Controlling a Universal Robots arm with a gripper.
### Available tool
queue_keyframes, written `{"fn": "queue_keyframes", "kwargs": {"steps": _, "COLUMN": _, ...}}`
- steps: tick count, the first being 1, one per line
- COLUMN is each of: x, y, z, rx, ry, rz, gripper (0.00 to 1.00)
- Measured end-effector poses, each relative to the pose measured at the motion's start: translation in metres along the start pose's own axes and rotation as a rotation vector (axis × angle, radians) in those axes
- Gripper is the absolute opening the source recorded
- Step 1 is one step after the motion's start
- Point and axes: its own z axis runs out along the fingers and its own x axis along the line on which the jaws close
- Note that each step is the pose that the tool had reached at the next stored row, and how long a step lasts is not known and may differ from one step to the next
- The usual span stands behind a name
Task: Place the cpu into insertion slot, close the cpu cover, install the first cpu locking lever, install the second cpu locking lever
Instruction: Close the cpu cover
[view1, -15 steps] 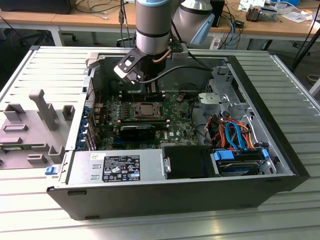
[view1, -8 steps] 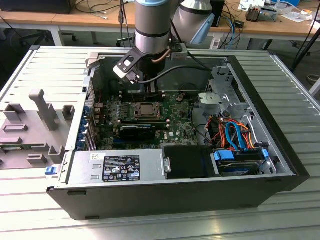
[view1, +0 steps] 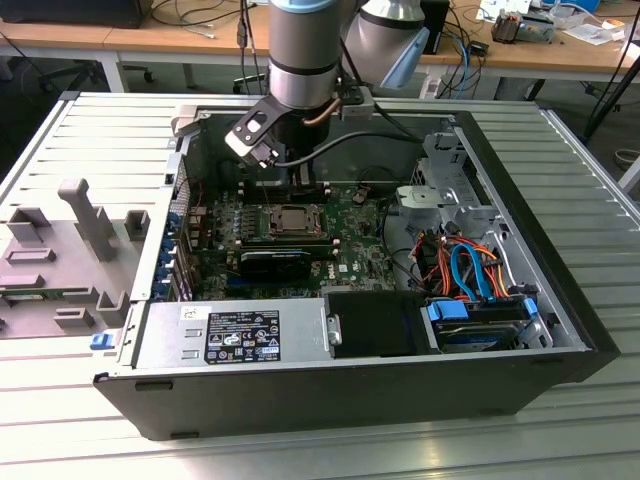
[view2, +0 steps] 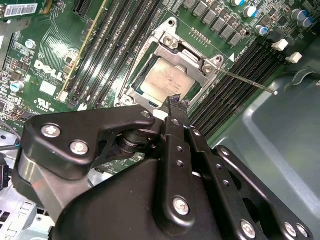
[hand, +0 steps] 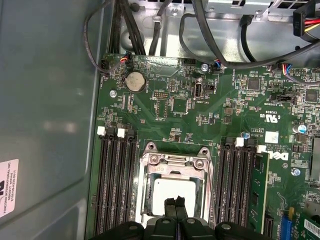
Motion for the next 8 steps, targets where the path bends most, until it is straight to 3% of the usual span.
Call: {"fn": "queue_keyframes", "kwargs": {"steps": 8, "x": 0.0002, "y": -0.0020, "z": 0.0003, "rx": 0.0000, "ry": 0.0000, "rz": 0.000, "gripper": 0.11}}
